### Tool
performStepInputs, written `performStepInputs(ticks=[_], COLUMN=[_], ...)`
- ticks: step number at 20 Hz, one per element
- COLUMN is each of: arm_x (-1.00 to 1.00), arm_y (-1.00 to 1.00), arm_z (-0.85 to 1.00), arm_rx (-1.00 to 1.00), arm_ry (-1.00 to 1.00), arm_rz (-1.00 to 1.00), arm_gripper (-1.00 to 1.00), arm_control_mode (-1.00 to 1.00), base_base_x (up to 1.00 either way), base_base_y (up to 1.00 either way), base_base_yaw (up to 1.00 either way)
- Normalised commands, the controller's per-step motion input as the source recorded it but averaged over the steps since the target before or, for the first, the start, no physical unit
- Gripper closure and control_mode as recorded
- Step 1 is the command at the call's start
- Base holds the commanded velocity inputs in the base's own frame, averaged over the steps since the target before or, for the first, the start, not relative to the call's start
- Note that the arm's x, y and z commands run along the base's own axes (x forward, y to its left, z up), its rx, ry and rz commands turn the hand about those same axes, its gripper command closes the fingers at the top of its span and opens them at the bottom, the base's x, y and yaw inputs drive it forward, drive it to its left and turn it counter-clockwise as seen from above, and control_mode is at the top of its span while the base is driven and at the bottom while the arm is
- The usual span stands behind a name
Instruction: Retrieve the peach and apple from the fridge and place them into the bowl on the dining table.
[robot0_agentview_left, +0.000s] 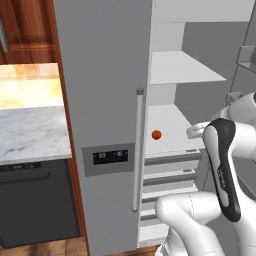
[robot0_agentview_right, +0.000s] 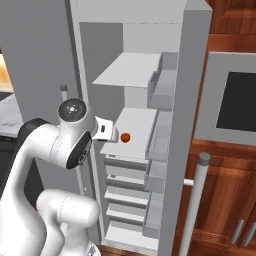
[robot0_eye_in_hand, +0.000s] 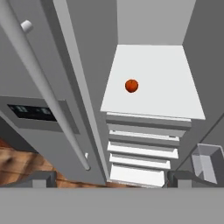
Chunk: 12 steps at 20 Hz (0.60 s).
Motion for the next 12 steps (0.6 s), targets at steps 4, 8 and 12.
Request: performStepInputs(ticks=[4, 8, 12], arm_x=[0.00, 0.01, 0.14], arm_y=[0.17, 0.07, -0.04], arm_z=[-0.11, -0.04, -0.33], arm_rx=[0.00, 0.00, 0.01], arm_ry=[0.00, 0.02, 0.03], arm_rz=[0.00, 0.00, 0.00], arm_gripper=[-1.00, -1.00, -1.00], arm_control_mode=[-1.00, -1.00, -1.00], base_base_x=[0.00, 0.00, 0.00], base_base_y=[0.00, 0.00, 0.00], base_base_yaw=[0.00, 0.00, 0.00])
